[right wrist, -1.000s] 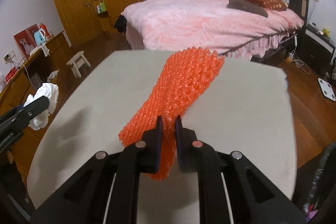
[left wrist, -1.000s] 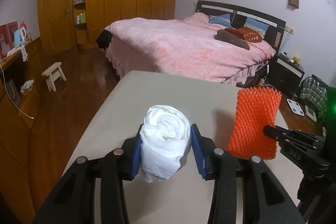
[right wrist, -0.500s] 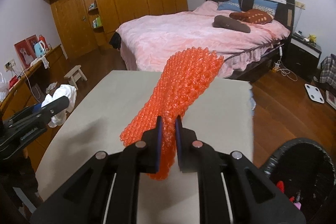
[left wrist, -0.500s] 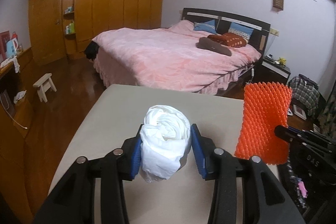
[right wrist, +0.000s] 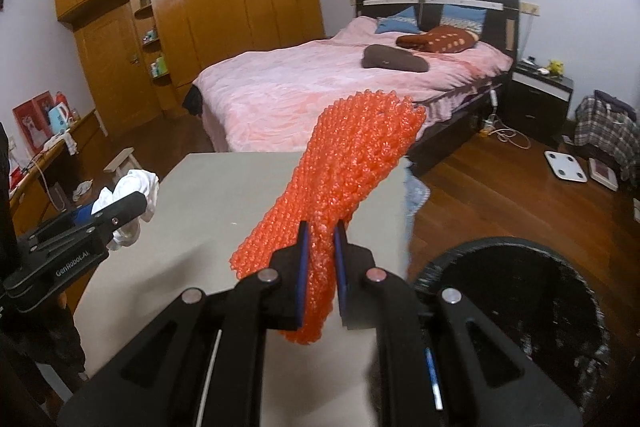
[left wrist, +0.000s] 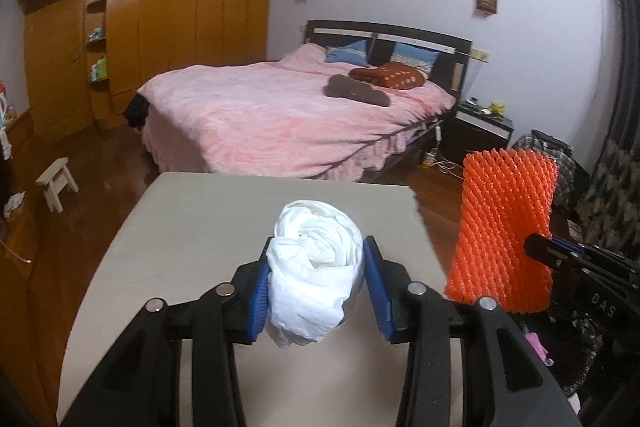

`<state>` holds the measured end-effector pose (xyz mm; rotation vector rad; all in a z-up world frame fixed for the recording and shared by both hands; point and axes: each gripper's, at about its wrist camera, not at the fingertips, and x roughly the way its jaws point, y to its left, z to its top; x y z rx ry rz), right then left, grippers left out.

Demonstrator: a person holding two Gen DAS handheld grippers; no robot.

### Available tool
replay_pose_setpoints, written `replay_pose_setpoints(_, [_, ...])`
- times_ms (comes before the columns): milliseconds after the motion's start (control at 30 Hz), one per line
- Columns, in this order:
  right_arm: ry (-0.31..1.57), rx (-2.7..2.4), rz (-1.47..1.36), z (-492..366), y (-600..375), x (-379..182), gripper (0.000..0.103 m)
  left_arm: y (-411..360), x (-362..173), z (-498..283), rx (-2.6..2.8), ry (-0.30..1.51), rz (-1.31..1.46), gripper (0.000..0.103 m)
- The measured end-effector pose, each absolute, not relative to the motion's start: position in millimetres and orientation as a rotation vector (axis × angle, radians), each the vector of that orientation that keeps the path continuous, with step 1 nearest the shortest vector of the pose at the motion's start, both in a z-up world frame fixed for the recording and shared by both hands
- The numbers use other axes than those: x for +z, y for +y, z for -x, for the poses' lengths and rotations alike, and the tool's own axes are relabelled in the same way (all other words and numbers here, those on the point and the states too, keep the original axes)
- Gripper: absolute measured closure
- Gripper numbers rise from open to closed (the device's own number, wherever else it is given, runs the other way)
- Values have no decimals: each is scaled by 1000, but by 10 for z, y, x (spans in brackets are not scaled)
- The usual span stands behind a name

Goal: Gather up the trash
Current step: 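Grasp the orange knit scrubber with the right tool while the left tool holds the cloth, then carry the white cloth and orange scrubber over the bin and open both tools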

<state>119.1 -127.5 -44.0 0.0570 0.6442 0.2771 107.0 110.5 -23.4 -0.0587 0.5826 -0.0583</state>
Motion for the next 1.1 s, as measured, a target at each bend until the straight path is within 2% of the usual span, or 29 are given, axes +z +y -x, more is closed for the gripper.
replay_pose_setpoints(667, [620, 44, -72, -705, -2449, -479, 92, -299, -181, -1052, -322, 568, -36, 61])
replay_pose_setpoints(1100, [650, -71, -84, -619, -2932, -654, 92, -887, -352, -1193, -437, 573, -65, 61])
